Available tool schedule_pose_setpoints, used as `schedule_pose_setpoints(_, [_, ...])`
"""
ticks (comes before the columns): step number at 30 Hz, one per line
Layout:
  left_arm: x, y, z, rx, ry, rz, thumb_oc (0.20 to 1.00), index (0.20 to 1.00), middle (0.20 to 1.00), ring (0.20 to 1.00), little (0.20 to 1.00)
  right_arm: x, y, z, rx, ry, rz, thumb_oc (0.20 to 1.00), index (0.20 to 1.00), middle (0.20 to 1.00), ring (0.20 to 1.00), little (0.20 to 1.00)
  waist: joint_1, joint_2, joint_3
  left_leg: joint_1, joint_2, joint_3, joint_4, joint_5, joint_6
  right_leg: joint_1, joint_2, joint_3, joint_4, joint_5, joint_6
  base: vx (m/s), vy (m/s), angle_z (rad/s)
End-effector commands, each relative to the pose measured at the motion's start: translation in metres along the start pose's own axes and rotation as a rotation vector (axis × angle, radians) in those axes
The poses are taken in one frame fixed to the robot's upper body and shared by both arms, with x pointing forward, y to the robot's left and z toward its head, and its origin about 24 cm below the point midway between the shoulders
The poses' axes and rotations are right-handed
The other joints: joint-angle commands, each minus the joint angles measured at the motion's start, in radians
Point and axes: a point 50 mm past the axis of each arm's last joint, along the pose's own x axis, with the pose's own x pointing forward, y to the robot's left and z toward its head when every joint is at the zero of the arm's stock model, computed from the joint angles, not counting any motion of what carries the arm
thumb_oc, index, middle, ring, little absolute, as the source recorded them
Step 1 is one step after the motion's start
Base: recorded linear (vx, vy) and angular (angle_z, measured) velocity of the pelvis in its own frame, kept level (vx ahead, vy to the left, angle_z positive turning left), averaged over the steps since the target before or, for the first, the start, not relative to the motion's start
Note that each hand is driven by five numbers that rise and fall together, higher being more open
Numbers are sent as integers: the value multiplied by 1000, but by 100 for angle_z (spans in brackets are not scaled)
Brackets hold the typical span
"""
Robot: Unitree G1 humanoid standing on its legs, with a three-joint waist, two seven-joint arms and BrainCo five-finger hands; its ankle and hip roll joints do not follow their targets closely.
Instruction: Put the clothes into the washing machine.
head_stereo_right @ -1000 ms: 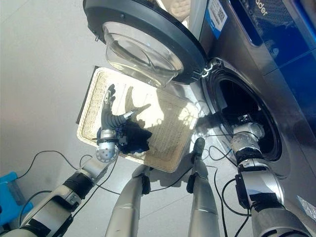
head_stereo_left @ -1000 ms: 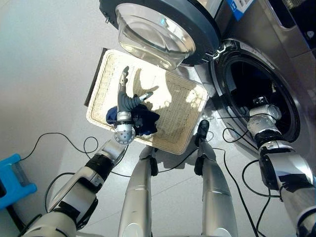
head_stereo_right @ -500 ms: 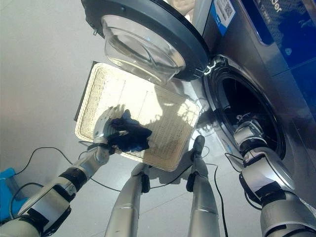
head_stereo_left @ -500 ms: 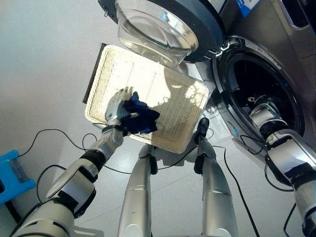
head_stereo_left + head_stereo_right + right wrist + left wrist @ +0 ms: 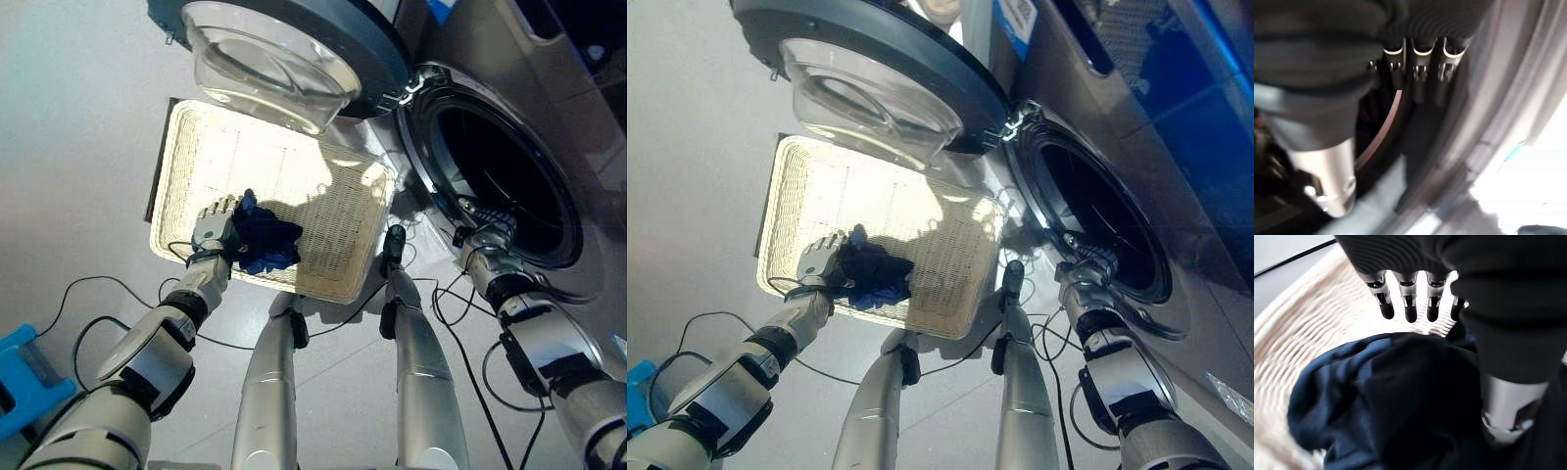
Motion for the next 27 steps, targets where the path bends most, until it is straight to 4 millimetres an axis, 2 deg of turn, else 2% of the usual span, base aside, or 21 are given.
schedule_pose_setpoints(1, [1, 1, -12, 12, 77, -31, 1000, 1000, 1000, 1000, 1000, 9, -7, 31, 41, -107, -26, 1000, 1000, 1000, 1000, 1000, 24, 35, -16, 5, -50, 60, -54, 9, -31, -10, 35, -37, 132, -117, 100, -2, 5, -7])
schedule_pose_setpoints(2, [2, 1, -12, 27, 80, -45, 1000, 1000, 1000, 1000, 1000, 7, -4, 30, 56, -106, -7, 1000, 1000, 1000, 1000, 1000, 20, 32, -16, 2, -48, 62, -52, 10, -32, -12, 37, -35, 132, -116, 99, -12, 19, -8])
schedule_pose_setpoints(5, [-2, -9, -17, 77, 117, -108, 1000, 1000, 1000, 1000, 1000, -1, 2, 36, 252, -134, 53, 1000, 1000, 1000, 1000, 1000, 10, 8, -16, -22, -42, 66, -51, 18, -35, -28, 43, -31, 123, -104, 100, -5, 4, -3])
schedule_pose_setpoints(8, [-5, -14, -20, 93, 136, -129, 1000, 1000, 1000, 1000, 1000, -7, 5, 40, 364, -142, 72, 1000, 1000, 1000, 1000, 1000, 6, -1, -16, -24, -40, 67, -52, 19, -38, -31, 45, -31, 121, -103, 100, 0, -1, -1])
schedule_pose_setpoints(11, [-13, -28, -32, 141, 194, -205, 1000, 1000, 1000, 1000, 1000, -28, 14, 43, 512, -179, 139, 1000, 1000, 1000, 1000, 1000, -8, -23, -16, -32, -33, 77, -57, 25, -40, -39, 49, -33, 117, -99, 100, -2, -2, -1])
schedule_pose_setpoints(16, [-25, -48, -44, 239, 239, -326, 1000, 1000, 1000, 1000, 1000, -50, 18, 43, 594, -212, 199, 1000, 1000, 1000, 1000, 1000, -29, -44, -16, -45, -26, 81, -58, 31, -42, -49, 52, -30, 108, -92, 102, 0, 0, 0])
schedule_pose_setpoints(23, [-40, -69, -56, 373, 227, -457, 1000, 1000, 1000, 1000, 1000, -56, 19, 35, 634, -174, 246, 1000, 1000, 1000, 1000, 1000, -39, -52, -16, -49, -21, 78, -62, 32, -42, -53, 50, -26, 102, -88, 108, -2, -3, -3])
schedule_pose_setpoints(24, [-41, -71, -56, 381, 222, -459, 721, 721, 721, 721, 721, -56, 19, 35, 643, -169, 251, 1000, 1000, 1000, 1000, 1000, -39, -52, -16, -51, -20, 77, -59, 31, -42, -53, 49, -26, 104, -88, 108, 1, -13, -4])
schedule_pose_setpoints(25, [-43, -74, -57, 381, 215, -476, 200, 200, 200, 200, 200, -57, 19, 35, 658, -167, 259, 1000, 1000, 1000, 1000, 1000, -38, -52, -16, -52, -17, 77, -56, 29, -42, -54, 47, -27, 106, -90, 108, 4, -14, -3])
schedule_pose_setpoints(27, [-45, -77, -57, 364, 214, -487, 200, 200, 200, 200, 200, -57, 19, 36, 667, -173, 257, 1000, 1000, 1000, 1000, 1000, -38, -53, -16, -53, -17, 75, -53, 28, -43, -52, 47, -27, 108, -91, 108, 3, -8, -2])
